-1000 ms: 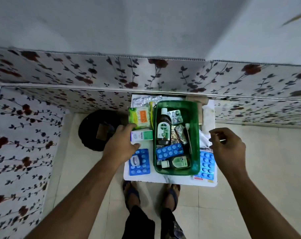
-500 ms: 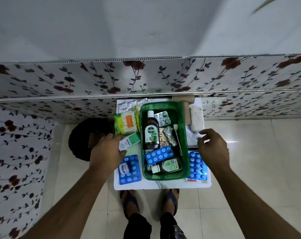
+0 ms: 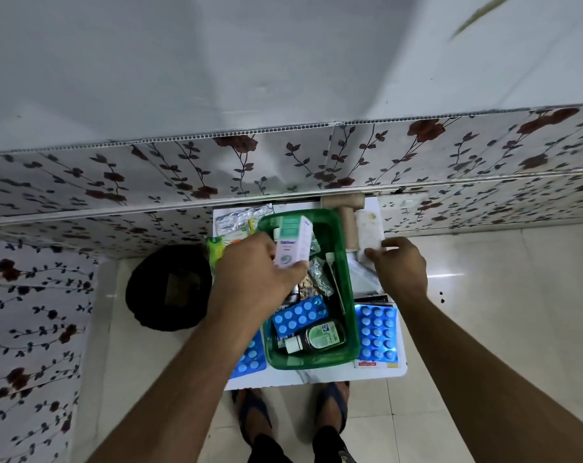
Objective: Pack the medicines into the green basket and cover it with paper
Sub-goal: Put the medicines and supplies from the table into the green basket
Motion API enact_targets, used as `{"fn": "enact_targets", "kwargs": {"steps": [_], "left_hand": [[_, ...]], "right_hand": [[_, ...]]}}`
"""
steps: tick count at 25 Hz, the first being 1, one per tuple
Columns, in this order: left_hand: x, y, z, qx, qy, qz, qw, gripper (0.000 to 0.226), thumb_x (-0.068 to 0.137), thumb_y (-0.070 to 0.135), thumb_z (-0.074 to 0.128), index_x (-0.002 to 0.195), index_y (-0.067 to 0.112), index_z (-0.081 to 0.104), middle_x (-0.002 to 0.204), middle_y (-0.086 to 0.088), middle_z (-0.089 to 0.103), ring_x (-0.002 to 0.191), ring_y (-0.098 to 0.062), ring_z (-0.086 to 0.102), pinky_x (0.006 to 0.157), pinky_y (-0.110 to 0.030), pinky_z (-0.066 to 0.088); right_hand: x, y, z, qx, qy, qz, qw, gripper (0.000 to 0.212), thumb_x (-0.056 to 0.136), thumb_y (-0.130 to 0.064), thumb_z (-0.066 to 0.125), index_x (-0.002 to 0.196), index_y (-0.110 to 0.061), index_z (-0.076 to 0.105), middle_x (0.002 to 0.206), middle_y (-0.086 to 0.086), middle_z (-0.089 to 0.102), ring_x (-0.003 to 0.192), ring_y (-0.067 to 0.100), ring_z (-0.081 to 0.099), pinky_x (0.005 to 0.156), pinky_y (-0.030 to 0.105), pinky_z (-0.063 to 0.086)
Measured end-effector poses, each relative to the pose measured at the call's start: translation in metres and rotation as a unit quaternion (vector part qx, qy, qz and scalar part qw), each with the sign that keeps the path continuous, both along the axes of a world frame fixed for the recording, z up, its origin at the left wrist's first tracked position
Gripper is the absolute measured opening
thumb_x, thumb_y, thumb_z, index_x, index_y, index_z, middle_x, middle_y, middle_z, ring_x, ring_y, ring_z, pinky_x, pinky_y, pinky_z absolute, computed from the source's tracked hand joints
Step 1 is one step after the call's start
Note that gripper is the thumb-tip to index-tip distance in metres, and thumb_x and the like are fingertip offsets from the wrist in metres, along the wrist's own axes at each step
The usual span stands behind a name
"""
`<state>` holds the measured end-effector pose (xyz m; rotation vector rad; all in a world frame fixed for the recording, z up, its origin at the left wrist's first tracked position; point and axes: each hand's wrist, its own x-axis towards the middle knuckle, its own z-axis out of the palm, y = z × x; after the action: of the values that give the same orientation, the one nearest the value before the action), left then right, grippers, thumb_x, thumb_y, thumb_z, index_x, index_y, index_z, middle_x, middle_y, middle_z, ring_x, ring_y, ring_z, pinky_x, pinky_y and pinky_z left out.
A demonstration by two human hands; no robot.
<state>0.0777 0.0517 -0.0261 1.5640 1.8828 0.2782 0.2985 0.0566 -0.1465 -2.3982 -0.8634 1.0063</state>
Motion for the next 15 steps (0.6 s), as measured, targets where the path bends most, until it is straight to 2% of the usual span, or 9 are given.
{"fn": "enact_targets", "kwargs": {"steps": [3, 5, 6, 7, 8, 9, 11, 15], "left_hand": [[0.033, 0.019, -0.03, -0.036, 0.04, -0.011, 0.999, 0.038, 0.072, 0.045, 0.078, 0.065, 0.016, 0.054, 0.057, 0.007, 0.054, 0.045, -0.005, 0.051, 0.033, -0.019, 0.031], [0.045, 0.023, -0.047, -0.039, 0.04, -0.001, 0.998, 0.042, 0.071, 0.051, 0.077, 0.063, 0.016, 0.056, 0.054, 0.004, 0.054, 0.047, -0.012, 0.054, 0.039, -0.023, 0.033], [0.048, 0.023, -0.055, -0.038, 0.027, 0.004, 0.999, 0.045, 0.073, 0.053, 0.076, 0.066, 0.012, 0.056, 0.056, 0.005, 0.056, 0.051, -0.014, 0.058, 0.042, -0.023, 0.035], [0.051, 0.022, -0.059, -0.038, 0.001, 0.002, 0.999, 0.03, 0.077, 0.05, 0.074, 0.078, 0.021, 0.065, 0.061, 0.005, 0.06, 0.055, -0.013, 0.06, 0.045, -0.021, 0.038], [0.054, 0.021, -0.062, -0.035, -0.024, 0.007, 0.999, 0.031, 0.081, 0.041, 0.072, 0.097, 0.015, 0.068, 0.07, 0.004, 0.066, 0.061, -0.012, 0.062, 0.051, -0.02, 0.041], [0.056, 0.02, -0.064, -0.039, -0.041, 0.008, 0.998, 0.024, 0.085, 0.031, 0.07, 0.102, 0.015, 0.069, 0.083, 0.001, 0.071, 0.066, -0.012, 0.063, 0.057, -0.02, 0.046], [0.057, 0.017, -0.066, -0.037, -0.053, 0.027, 0.998, 0.032, 0.086, 0.014, 0.068, 0.118, 0.011, 0.065, 0.102, -0.004, 0.074, 0.074, -0.013, 0.065, 0.068, -0.022, 0.052], [0.056, 0.018, -0.072, -0.054, -0.096, 0.071, 0.991, 0.031, 0.086, 0.02, 0.07, 0.115, 0.01, 0.066, 0.103, -0.006, 0.075, 0.078, -0.018, 0.071, 0.073, -0.034, 0.059]], "right_hand": [[0.009, 0.004, 0.0, 0.002, 0.023, 0.006, 1.0, 0.038, 0.076, -0.033, 0.076, 0.109, -0.017, 0.07, 0.097, 0.003, 0.074, 0.093, 0.025, 0.069, 0.084, 0.033, 0.053], [0.016, 0.003, 0.001, 0.019, 0.066, -0.014, 0.998, 0.025, 0.076, -0.027, 0.074, 0.097, -0.015, 0.074, 0.087, 0.003, 0.076, 0.085, 0.026, 0.072, 0.083, 0.039, 0.057], [0.019, 0.001, 0.004, 0.033, 0.091, -0.034, 0.995, 0.013, 0.076, -0.023, 0.072, 0.089, -0.017, 0.073, 0.082, 0.004, 0.076, 0.079, 0.026, 0.073, 0.08, 0.042, 0.059], [0.021, -0.001, 0.008, 0.046, 0.111, -0.054, 0.991, 0.006, 0.077, -0.017, 0.071, 0.083, -0.019, 0.07, 0.079, 0.005, 0.075, 0.075, 0.026, 0.073, 0.077, 0.044, 0.061], [0.023, -0.003, 0.011, 0.06, 0.125, -0.072, 0.988, 0.006, 0.078, -0.013, 0.069, 0.082, -0.018, 0.068, 0.081, 0.007, 0.075, 0.072, 0.026, 0.072, 0.074, 0.043, 0.061], [0.025, -0.006, 0.014, 0.071, 0.137, -0.085, 0.984, 0.008, 0.079, -0.01, 0.067, 0.086, -0.014, 0.068, 0.085, 0.011, 0.075, 0.071, 0.026, 0.072, 0.071, 0.041, 0.061], [0.025, -0.012, 0.022, 0.086, 0.162, -0.107, 0.977, 0.018, 0.082, -0.006, 0.065, 0.1, -0.007, 0.066, 0.089, 0.012, 0.074, 0.07, 0.024, 0.072, 0.066, 0.036, 0.059], [0.015, -0.019, 0.032, 0.092, 0.181, -0.117, 0.972, 0.03, 0.086, -0.007, 0.065, 0.116, -0.01, 0.062, 0.093, 0.01, 0.073, 0.071, 0.021, 0.073, 0.071, 0.037, 0.06]]}}
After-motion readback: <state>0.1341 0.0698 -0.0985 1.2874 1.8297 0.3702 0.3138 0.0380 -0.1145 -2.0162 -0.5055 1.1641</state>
